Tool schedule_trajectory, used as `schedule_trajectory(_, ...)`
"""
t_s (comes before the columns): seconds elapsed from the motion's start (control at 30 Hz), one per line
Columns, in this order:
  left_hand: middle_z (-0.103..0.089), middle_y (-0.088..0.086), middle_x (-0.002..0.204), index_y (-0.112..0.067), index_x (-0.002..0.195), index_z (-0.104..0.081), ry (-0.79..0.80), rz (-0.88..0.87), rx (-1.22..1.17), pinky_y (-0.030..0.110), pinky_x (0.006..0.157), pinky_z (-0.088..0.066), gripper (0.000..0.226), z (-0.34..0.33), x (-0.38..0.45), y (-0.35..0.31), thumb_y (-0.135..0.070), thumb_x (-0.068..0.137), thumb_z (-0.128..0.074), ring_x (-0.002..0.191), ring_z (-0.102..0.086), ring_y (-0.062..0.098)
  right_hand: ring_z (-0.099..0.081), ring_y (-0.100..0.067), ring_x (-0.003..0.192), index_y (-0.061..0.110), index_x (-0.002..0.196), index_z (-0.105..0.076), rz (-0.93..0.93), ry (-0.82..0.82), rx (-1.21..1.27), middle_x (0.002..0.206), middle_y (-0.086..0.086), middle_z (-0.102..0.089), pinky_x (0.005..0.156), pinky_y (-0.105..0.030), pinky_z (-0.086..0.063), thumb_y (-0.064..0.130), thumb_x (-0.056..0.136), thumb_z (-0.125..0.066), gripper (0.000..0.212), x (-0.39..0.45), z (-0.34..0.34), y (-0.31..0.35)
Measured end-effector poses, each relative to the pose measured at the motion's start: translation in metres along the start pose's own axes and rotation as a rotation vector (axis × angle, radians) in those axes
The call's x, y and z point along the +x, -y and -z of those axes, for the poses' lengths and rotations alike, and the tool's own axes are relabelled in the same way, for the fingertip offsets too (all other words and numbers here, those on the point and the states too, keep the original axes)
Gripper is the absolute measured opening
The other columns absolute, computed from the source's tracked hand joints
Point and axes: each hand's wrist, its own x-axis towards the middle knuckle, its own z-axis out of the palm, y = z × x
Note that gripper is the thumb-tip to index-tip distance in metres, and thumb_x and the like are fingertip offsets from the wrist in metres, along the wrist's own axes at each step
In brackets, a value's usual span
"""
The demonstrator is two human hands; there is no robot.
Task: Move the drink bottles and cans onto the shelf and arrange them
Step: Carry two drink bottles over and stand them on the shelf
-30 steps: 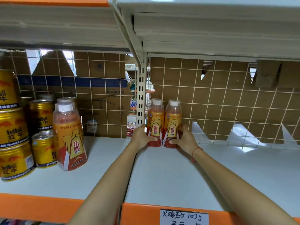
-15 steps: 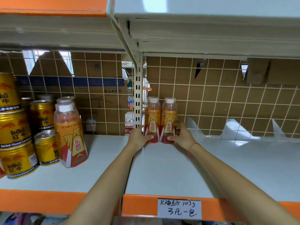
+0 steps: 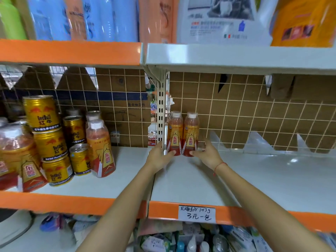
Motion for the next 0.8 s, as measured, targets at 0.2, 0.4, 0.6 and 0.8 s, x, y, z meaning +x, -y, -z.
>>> schedule_trajectory(0.2,-0.038,0.001,0.147,-0.011,0.146,-0.031,0.010,0.048,0.060,0.028,0.105,-0.030,0.067,0.019,-0.033,-0.018,-0.034,0.091,-0.061,0.138,-0.033,0.022,-0.056,-0.023,0.112,0.016,0.126,-0.052,0.003,0.047,-0.074,0.123,-0.003,-0.061,0.094,-0.030,-0.042,0.025,0.084,-0.069,0.047,-0.031,0.009,0.027)
schedule_trajectory(0.4,-0.022,0.006,0.157,-0.013,0.150,-0.023,-0.013,0.077,0.147,0.035,0.114,-0.021,0.074,0.046,-0.056,-0.038,-0.040,0.091,-0.059,0.144,-0.020,0.023,-0.050,-0.023,0.120,0.013,0.130,-0.050,0.022,0.127,-0.104,0.128,-0.005,-0.056,0.090,-0.023,-0.034,0.018,0.089,-0.061,0.043,-0.059,0.014,0.054)
schedule_trajectory(0.6,-0.021,0.006,0.158,-0.013,0.151,-0.019,-0.032,0.094,0.139,0.036,0.115,-0.021,0.077,0.070,-0.075,-0.041,-0.040,0.091,-0.060,0.144,-0.021,0.023,-0.048,-0.024,0.124,0.012,0.135,-0.047,0.003,0.182,-0.130,0.135,-0.006,-0.053,0.103,-0.030,-0.036,0.017,0.088,-0.061,0.050,-0.074,0.006,0.076)
schedule_trajectory(0.8,-0.024,0.006,0.156,-0.013,0.151,-0.019,-0.061,0.112,0.163,0.034,0.113,-0.023,0.074,0.109,-0.097,-0.032,-0.036,0.092,-0.058,0.143,-0.024,0.023,-0.042,-0.025,0.131,0.010,0.141,-0.039,0.001,0.214,-0.191,0.141,-0.007,-0.046,0.107,-0.035,-0.034,0.024,0.087,-0.061,0.060,-0.089,-0.019,0.098)
